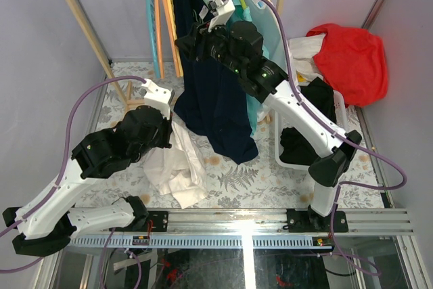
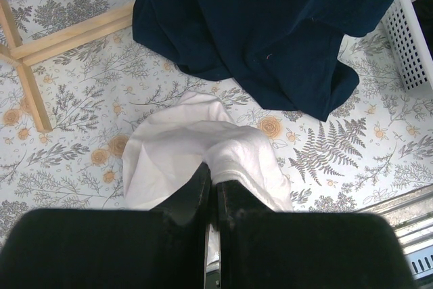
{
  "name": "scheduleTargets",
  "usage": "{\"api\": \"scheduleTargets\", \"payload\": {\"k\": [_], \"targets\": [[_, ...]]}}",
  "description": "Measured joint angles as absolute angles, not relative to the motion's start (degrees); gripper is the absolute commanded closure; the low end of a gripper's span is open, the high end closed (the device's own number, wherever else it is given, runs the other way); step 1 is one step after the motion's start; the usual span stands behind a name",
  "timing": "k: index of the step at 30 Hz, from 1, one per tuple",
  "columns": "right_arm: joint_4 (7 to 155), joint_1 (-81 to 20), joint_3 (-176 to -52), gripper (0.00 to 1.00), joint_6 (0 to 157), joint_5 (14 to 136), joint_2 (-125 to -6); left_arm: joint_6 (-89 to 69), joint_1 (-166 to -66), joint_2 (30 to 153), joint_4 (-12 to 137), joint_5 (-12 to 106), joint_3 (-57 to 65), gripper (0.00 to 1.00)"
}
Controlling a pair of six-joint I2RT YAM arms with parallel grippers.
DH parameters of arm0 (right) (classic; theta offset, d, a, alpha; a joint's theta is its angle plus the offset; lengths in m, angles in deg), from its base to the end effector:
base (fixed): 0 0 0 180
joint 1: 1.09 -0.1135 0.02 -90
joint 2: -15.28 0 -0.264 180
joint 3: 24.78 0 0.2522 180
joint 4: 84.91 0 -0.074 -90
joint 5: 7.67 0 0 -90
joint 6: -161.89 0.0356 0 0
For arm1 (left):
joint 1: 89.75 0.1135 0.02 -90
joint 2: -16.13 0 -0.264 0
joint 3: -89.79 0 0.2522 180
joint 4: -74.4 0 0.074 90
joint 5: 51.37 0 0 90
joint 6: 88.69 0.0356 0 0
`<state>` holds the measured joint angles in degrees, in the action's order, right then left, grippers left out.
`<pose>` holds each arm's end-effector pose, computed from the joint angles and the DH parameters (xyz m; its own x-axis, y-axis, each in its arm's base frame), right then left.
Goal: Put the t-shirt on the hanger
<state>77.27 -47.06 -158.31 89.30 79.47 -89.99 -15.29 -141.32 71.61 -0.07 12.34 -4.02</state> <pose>0.2902 0.3028 0.5074 -0.1049 0.3215 -0.9411 -0.7554 0.5897 0.2856 0.1079 -0.1107 0.4250 -0.4884 0.2035 -0.8485 0.3553 0.9346 0.0196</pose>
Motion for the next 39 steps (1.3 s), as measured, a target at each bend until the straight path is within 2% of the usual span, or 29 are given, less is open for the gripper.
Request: {"api": "scheduleTargets", "payload": {"k": [12,19,28,32,39], "targets": [[77.14,-47.28,-160.18,0.41,89.3,79.23,-90.32,-15.26,-141.32,71.59,-0.14,12.19,-4.02,1.0],[76.83,-47.33,-160.18,0.5,89.24,79.91,-90.69,-15.22,-141.32,71.61,-0.33,12.15,-4.13,1.0],[76.57,-47.39,-161.63,0.53,89.22,80.35,-92.24,-14.59,-141.32,71.61,-0.35,12.06,-5.49,1.0],[76.48,-47.44,-162.5,0.52,89.22,80.3,-93.58,-14.48,-141.32,71.61,-0.35,12.04,-5.49,1.0],[76.44,-47.59,-162.5,0.44,89.24,80.28,-94.49,-14.41,-141.32,71.59,-0.35,11.78,-5.49,1.0]]}}
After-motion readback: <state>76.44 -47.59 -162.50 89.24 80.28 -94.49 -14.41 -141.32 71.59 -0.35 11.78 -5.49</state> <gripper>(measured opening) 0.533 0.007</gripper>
